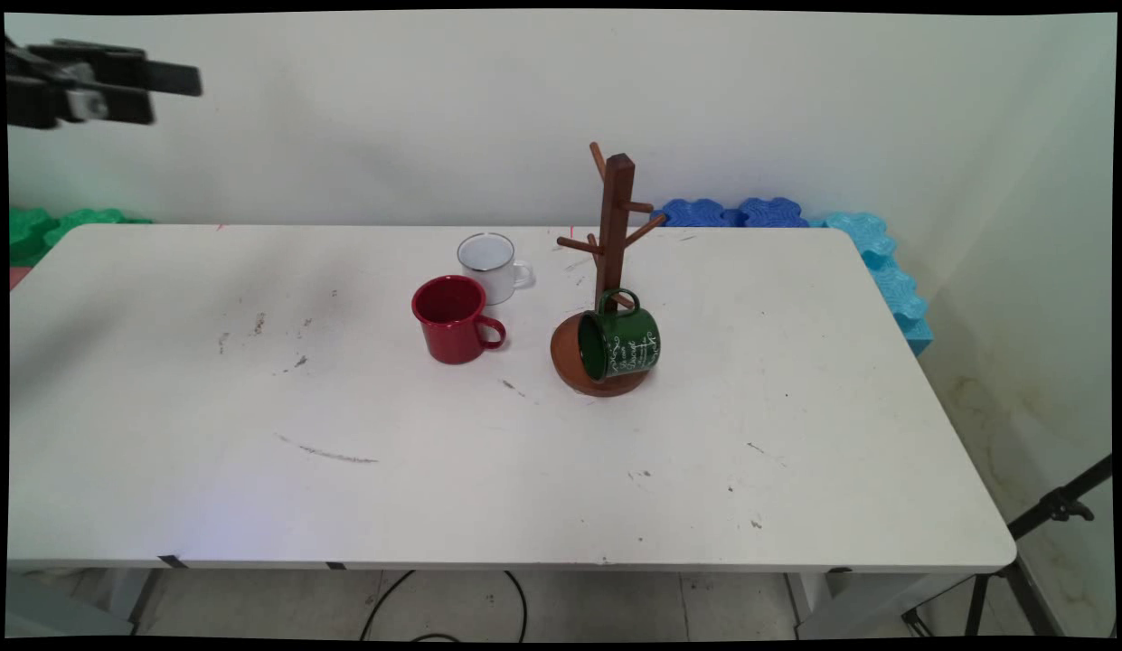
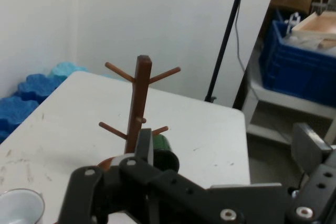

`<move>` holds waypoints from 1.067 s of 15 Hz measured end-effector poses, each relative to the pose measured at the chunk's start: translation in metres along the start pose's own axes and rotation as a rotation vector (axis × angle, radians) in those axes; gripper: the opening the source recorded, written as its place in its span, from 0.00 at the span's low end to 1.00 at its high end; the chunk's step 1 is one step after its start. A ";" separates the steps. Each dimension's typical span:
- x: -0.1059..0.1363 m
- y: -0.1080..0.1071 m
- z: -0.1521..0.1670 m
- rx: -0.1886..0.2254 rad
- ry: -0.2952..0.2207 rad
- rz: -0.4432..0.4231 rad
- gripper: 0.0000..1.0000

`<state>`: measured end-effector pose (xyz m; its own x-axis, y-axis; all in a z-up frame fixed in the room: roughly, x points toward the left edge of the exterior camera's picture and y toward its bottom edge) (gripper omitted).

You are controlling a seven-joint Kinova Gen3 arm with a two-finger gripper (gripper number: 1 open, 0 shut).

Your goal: Pick up the green mug from the rack

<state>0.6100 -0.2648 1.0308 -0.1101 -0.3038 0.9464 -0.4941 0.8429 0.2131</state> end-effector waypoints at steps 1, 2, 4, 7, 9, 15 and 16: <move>0.002 0.001 0.011 0.006 -0.016 0.014 1.00; 0.003 0.003 0.023 0.013 -0.037 0.028 1.00; 0.005 0.005 0.049 0.030 -0.081 0.050 1.00; 0.006 0.007 0.095 0.060 -0.156 0.082 1.00; 0.006 0.008 0.128 0.079 -0.211 0.094 1.00; -0.015 0.020 0.215 0.103 -0.407 0.099 1.00; -0.020 0.022 0.229 0.106 -0.440 0.095 1.00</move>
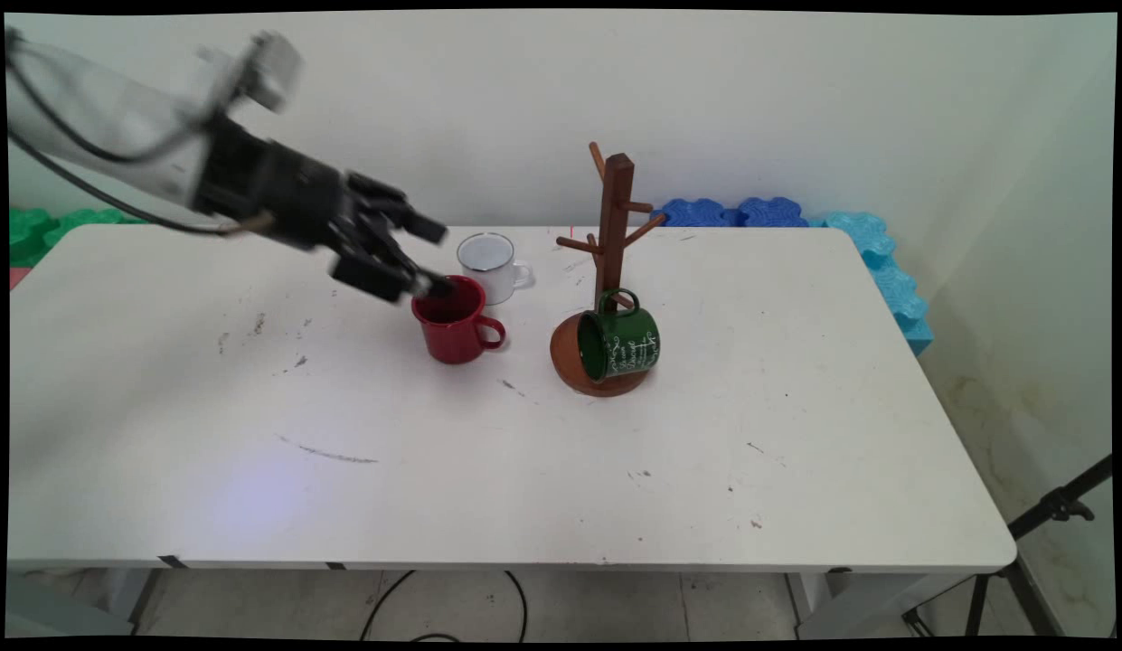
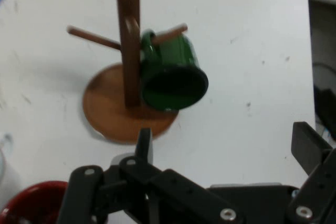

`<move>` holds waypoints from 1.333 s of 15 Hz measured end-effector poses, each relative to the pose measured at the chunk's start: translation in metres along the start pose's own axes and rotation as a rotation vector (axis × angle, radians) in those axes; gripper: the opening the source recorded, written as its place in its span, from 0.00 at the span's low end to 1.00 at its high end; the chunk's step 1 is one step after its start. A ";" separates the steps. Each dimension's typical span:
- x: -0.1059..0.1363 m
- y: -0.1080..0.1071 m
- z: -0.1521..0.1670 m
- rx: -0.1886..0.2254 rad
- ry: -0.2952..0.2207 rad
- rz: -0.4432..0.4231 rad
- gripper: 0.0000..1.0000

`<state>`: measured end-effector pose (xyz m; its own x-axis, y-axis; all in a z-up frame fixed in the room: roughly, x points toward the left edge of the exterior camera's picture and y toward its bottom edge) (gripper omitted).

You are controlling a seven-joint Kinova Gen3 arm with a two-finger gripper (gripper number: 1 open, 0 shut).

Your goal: Pick up the green mug from the rack

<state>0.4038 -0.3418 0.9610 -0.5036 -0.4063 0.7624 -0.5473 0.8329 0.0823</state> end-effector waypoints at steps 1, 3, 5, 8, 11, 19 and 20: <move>0.002 0.003 0.013 0.001 -0.024 -0.002 1.00; 0.005 0.008 0.041 0.006 -0.073 -0.015 1.00; 0.010 0.009 0.067 0.017 -0.104 -0.039 1.00; 0.011 0.013 0.098 0.035 -0.123 -0.093 1.00; 0.012 0.016 0.123 0.042 -0.114 -0.137 1.00; 0.005 0.017 0.165 0.049 -0.032 -0.232 1.00; 0.003 0.017 0.168 0.051 -0.023 -0.241 1.00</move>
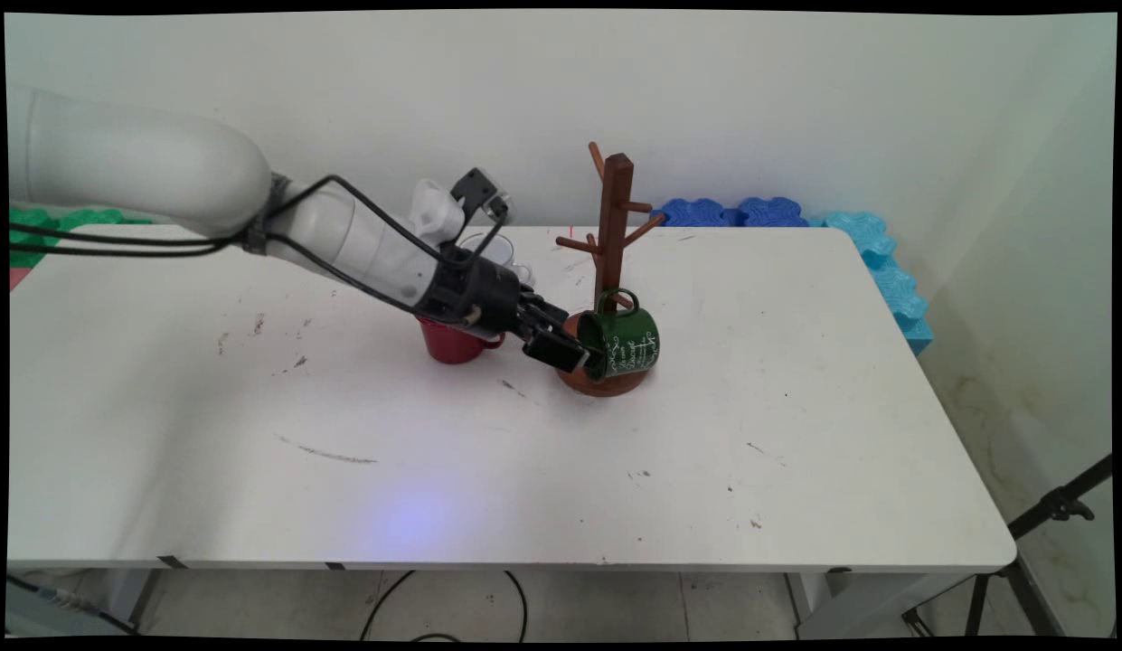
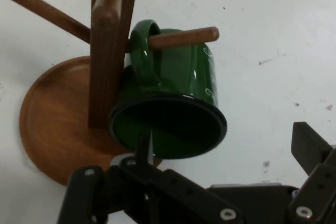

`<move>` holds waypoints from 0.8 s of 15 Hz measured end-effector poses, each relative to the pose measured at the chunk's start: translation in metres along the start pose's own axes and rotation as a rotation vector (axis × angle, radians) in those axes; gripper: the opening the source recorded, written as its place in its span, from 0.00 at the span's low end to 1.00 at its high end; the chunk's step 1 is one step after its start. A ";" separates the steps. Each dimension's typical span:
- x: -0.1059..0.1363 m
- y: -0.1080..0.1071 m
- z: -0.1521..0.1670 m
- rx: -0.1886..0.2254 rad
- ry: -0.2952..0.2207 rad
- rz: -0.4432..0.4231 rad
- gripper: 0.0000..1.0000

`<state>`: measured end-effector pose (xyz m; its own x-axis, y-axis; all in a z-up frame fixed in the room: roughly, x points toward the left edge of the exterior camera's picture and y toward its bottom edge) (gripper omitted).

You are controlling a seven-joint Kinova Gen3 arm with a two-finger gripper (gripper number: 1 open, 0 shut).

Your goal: Pick up the green mug from the rack

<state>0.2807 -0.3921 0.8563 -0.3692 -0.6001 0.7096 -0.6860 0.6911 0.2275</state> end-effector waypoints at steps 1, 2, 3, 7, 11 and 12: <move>-0.003 -0.001 0.004 0.000 0.012 -0.011 1.00; -0.005 -0.002 0.007 0.000 0.018 -0.017 1.00; -0.008 -0.002 0.011 -0.001 0.029 -0.026 1.00; -0.018 -0.005 0.023 -0.004 0.063 -0.049 1.00; -0.030 -0.004 0.033 -0.008 0.103 -0.087 1.00; -0.033 -0.003 0.036 -0.011 0.113 -0.096 1.00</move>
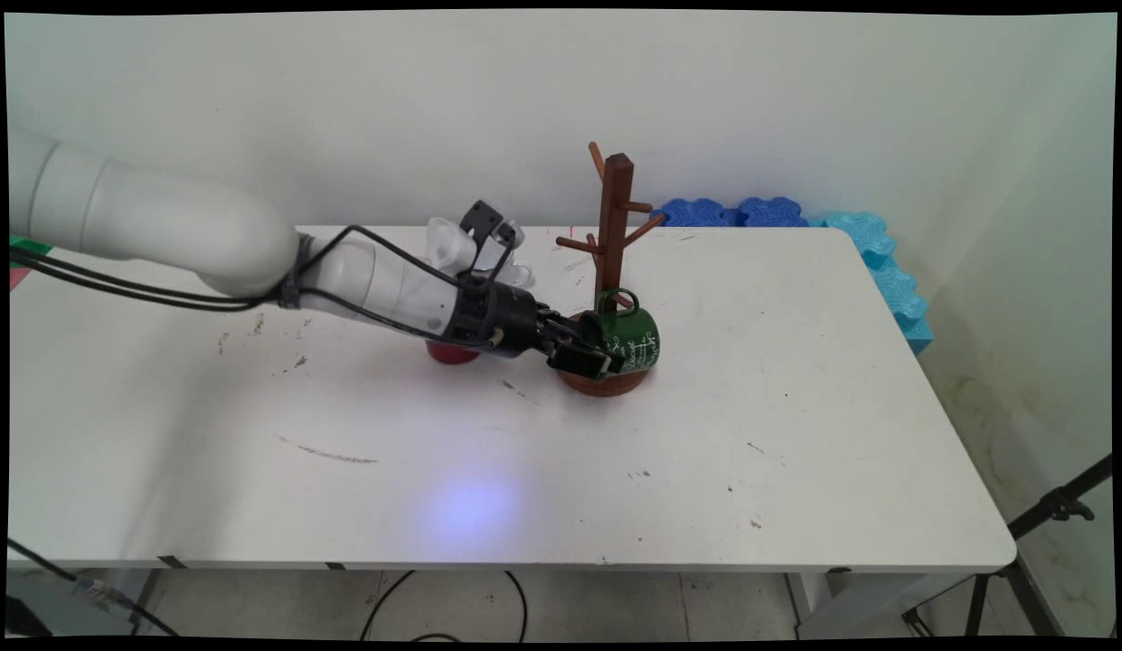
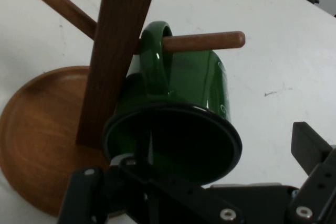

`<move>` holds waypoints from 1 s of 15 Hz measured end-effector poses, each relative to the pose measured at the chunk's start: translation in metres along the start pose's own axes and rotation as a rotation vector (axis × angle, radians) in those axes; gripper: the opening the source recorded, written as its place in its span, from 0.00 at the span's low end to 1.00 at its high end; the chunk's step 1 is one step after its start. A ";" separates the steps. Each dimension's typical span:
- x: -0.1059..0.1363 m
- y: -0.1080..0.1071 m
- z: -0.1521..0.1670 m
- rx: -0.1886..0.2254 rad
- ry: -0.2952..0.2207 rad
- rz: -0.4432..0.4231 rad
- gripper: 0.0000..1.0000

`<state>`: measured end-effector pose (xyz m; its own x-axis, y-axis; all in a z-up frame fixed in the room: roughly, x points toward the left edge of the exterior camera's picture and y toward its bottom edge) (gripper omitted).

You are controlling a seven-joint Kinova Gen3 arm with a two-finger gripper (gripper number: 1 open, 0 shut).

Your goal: Pick up the green mug from the rack

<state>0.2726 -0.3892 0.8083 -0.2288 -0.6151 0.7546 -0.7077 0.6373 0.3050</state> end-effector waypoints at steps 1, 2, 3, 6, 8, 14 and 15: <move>-0.003 0.000 0.003 -0.004 0.009 -0.009 1.00; -0.005 0.001 0.006 -0.009 0.017 -0.016 1.00; -0.006 0.001 0.008 -0.012 0.022 -0.020 1.00; -0.009 0.004 0.015 -0.023 0.042 -0.035 1.00; -0.011 0.005 0.020 -0.027 0.050 -0.044 1.00; -0.014 0.007 0.034 -0.038 0.081 -0.059 1.00; -0.015 0.007 0.036 -0.039 0.085 -0.060 1.00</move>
<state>0.2465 -0.3926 0.7783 -0.1287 -0.6121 0.7802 -0.6913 0.6195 0.3720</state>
